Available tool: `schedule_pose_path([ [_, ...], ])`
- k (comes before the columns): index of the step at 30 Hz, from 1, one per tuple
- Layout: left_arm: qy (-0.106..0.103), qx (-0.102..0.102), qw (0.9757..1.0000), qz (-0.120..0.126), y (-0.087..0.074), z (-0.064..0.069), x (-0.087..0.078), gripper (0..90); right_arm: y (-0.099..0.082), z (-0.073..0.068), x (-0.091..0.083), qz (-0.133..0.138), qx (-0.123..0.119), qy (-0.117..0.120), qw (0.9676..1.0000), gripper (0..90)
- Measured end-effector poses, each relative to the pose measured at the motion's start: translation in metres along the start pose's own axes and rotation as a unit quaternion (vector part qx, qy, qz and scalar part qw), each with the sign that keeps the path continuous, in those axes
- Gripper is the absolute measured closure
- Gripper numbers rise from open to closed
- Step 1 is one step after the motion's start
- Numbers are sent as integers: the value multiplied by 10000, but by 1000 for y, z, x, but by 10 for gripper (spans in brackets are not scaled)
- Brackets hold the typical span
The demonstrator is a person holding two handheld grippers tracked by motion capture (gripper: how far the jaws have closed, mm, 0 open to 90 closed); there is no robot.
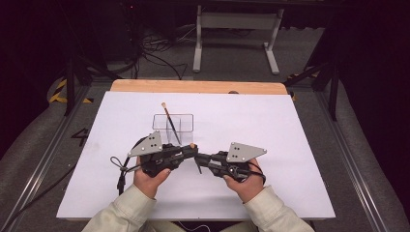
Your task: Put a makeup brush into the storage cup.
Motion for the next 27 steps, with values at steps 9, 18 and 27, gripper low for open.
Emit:
schedule_pose_path([
  [9,221,40,9997,-75,15,-7,-5,835,-3,12,-13,56,122,-234,9996,509],
  [18,341,44,9993,-152,25,-16,-6,835,-5,26,-28,193,207,-612,9977,287],
  [27,436,-16,9990,-127,36,-29,-7,835,-6,43,-51,332,352,-1010,9937,242],
])
Point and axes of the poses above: each handheld gripper's, and its own axes: x roughly forward along the jaws, y roughly out of its top, z roughly to its right, the point moved 9 cm from there along x, roughly forward along the jaws, and after that the axes turned 1 degree about -z, right-handed, at the moved point
